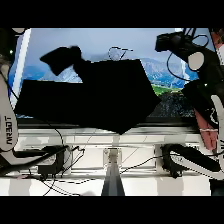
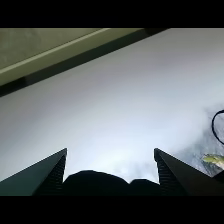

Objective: Fold the clothes and pants, and hang the long-sleeved shirts on hangers.

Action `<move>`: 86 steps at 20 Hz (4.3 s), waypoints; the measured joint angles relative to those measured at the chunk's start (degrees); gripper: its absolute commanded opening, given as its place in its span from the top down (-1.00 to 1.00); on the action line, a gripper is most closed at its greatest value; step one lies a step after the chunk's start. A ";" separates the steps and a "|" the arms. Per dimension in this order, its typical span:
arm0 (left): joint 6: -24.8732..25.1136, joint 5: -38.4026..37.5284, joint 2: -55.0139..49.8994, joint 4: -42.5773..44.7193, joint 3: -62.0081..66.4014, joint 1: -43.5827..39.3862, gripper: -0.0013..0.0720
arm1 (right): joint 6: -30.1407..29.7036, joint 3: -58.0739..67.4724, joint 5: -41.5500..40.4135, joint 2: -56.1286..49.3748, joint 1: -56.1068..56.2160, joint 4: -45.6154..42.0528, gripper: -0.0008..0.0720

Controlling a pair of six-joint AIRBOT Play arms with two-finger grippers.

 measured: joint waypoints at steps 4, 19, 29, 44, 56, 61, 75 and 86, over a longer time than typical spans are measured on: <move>0.00 -2.86 -0.15 0.55 0.00 0.59 -0.75 | 3.52 0.00 5.77 -2.95 -7.50 0.07 0.08; -1.95 -13.20 -0.20 0.94 0.00 1.42 -0.75 | -15.30 0.24 35.82 -30.77 -21.07 35.43 -0.65; -1.97 -13.42 -0.26 0.83 0.00 1.40 -0.75 | -14.86 0.57 29.99 -34.27 -11.89 37.73 0.93; -1.27 -22.62 -0.15 2.54 -3.39 9.86 0.93 | -9.03 -0.15 32.17 -11.47 -19.69 8.72 0.93; -2.64 -22.45 -12.52 -15.96 -17.51 25.11 -0.85 | -7.54 -16.63 29.73 0.20 -26.16 7.91 0.93; -3.06 -14.29 -19.63 -23.12 -17.84 25.46 -0.56 | -7.48 -17.14 27.98 0.44 -26.27 9.07 0.93; -1.18 -0.85 -10.49 -26.73 -15.32 24.26 0.94 | -7.45 -16.76 27.19 0.96 -26.27 9.14 0.93; -1.97 -6.36 10.14 -22.32 -14.95 25.31 0.94 | -7.48 -16.09 26.32 1.29 -26.27 7.13 0.93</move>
